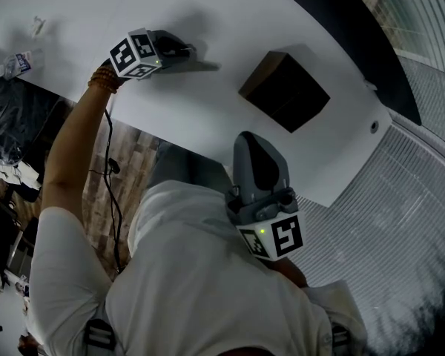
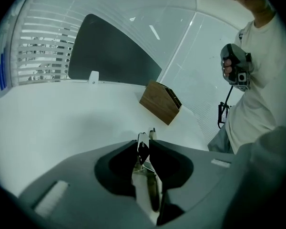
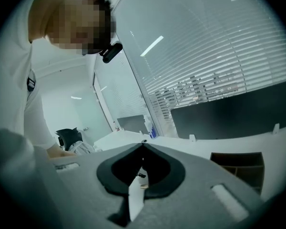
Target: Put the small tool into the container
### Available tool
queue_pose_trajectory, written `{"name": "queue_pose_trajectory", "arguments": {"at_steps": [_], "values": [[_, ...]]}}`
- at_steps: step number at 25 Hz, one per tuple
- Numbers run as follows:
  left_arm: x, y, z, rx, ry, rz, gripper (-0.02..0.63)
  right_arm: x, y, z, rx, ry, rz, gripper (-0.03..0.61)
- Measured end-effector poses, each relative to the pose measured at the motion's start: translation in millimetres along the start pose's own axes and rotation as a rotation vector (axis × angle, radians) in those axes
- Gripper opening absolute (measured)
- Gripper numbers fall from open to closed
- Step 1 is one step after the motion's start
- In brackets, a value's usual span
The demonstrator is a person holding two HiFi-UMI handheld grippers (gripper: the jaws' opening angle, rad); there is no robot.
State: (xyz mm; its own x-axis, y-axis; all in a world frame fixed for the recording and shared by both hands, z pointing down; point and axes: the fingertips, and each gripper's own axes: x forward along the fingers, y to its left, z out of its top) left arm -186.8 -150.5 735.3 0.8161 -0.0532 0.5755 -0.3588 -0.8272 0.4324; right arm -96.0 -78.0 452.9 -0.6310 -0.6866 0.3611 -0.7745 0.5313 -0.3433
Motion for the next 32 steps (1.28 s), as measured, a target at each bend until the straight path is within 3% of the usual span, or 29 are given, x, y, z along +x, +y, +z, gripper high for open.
{"name": "queue_pose_trajectory", "arguments": {"at_steps": [10, 22, 32], "values": [[-7, -24, 7, -0.08, -0.07, -0.059, 0.011, -2, 1, -1, 0.007, -0.007, -0.001, -0.002], [-21, -51, 16, -0.036, -0.075, 0.04, 0.009, -21, 10, 12, -0.016, -0.066, 0.013, -0.002], [-68, -90, 87, 0.057, -0.18, 0.166, 0.009, -38, 13, 32, -0.046, -0.144, 0.014, -0.002]]}}
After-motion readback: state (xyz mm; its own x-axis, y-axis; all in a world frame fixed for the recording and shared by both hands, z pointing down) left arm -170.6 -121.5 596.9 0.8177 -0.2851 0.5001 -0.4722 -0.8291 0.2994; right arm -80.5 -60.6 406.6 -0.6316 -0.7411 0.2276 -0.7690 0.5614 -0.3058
